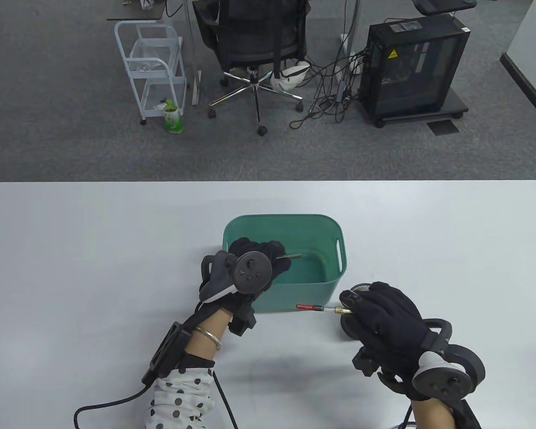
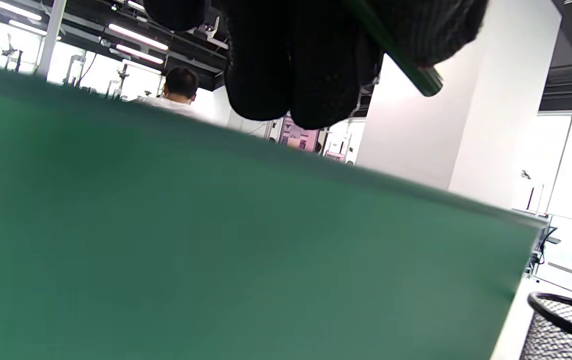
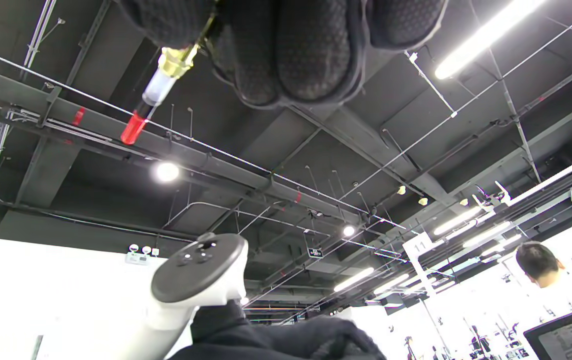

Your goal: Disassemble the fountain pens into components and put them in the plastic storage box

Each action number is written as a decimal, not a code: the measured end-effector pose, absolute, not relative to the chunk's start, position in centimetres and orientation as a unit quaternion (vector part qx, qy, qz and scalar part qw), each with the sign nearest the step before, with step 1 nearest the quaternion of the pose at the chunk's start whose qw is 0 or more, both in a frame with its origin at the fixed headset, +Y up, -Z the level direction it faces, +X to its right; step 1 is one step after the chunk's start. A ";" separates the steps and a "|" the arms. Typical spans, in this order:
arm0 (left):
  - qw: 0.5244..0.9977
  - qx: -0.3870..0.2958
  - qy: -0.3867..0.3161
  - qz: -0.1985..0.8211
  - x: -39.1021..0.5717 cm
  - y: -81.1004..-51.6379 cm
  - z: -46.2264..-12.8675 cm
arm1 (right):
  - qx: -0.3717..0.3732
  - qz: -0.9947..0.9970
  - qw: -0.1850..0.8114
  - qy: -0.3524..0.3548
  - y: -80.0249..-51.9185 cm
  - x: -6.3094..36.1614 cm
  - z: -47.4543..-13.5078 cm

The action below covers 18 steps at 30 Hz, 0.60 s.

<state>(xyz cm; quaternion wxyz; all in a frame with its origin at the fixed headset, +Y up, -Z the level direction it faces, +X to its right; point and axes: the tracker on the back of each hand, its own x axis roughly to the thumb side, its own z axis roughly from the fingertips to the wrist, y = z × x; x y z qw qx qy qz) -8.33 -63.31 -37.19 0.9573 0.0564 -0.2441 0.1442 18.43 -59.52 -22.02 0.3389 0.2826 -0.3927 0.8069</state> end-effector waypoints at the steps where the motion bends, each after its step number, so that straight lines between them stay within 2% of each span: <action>1: 0.958 0.053 -0.241 0.143 -8.2 -63.4 -37.4 | 0.283 0.807 0.339 -0.392 -59.5 18.4 -22.0; 18: 0.964 0.025 -0.221 0.143 -7.2 -64.8 -39.3 | 0.282 0.808 0.344 -0.386 -59.3 18.4 -22.1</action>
